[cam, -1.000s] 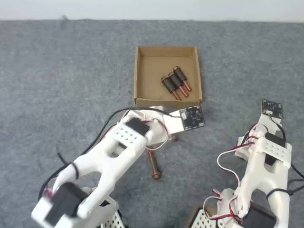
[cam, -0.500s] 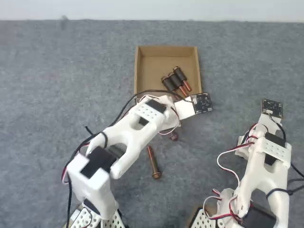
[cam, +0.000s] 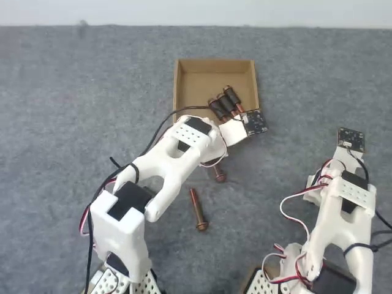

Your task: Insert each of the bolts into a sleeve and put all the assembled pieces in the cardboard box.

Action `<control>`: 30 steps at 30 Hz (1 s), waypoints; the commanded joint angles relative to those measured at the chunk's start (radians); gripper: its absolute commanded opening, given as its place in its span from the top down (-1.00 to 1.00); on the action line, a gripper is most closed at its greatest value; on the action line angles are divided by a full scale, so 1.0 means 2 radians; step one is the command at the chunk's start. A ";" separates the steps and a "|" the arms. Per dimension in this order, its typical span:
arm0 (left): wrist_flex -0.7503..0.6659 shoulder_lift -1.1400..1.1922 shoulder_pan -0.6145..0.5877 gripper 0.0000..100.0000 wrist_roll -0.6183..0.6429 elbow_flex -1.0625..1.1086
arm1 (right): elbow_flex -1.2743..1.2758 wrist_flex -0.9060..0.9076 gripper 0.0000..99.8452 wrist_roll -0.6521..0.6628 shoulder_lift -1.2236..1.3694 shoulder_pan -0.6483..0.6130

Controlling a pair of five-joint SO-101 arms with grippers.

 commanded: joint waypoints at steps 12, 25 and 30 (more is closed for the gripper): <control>0.075 -0.061 -0.007 0.97 -0.071 0.000 | -0.003 -0.008 0.99 0.021 -0.005 0.003; 0.125 -0.061 0.022 0.98 -0.113 0.036 | -0.003 -0.008 0.99 0.023 -0.005 0.003; 0.090 -0.058 0.061 0.98 -0.111 0.058 | -0.003 -0.008 0.99 0.023 -0.005 0.003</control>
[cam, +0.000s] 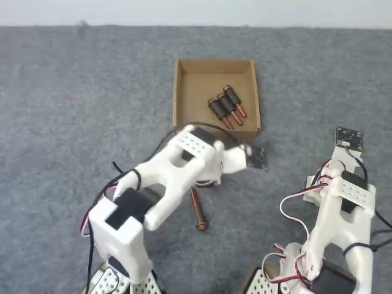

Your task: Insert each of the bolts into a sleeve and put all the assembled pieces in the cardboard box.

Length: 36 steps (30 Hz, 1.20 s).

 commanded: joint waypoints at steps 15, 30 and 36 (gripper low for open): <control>-0.171 -0.017 0.062 0.98 0.021 -0.020 | -0.003 -0.008 0.99 0.005 -0.005 0.003; -0.015 0.077 0.042 0.79 0.046 -0.217 | -0.003 -0.008 0.99 0.005 -0.004 0.003; -0.004 0.050 0.015 0.59 0.046 -0.216 | -0.003 -0.009 0.99 0.005 -0.004 0.003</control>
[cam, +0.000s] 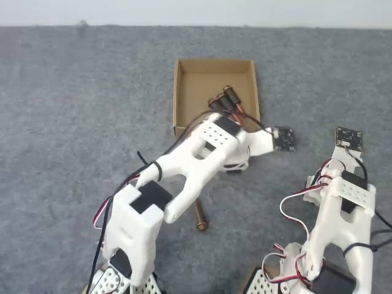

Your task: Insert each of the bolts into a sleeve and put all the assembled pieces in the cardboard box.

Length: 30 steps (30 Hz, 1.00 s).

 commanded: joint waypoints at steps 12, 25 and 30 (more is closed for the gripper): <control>-0.053 0.002 -0.013 0.59 -0.015 -0.029 | -0.003 -0.009 0.99 0.005 -0.003 0.003; 0.020 0.104 -0.013 0.59 -0.013 -0.168 | -0.003 -0.014 0.99 0.005 -0.003 0.003; 0.094 0.170 -0.015 0.59 -0.013 -0.275 | -0.003 -0.015 0.99 0.005 -0.003 0.003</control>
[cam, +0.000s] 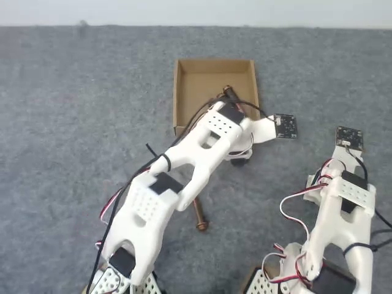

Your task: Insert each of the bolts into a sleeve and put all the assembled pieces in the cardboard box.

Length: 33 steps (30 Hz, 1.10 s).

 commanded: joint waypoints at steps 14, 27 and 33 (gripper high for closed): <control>0.219 0.169 -0.010 0.92 -0.002 -0.329 | -0.003 -0.007 0.99 0.005 -0.003 0.003; 0.242 0.186 -0.002 0.98 0.109 -0.357 | -0.003 -0.007 0.99 0.005 -0.003 0.003; 0.242 0.186 -0.002 0.98 0.157 -0.356 | -0.003 -0.007 0.99 0.005 -0.003 0.003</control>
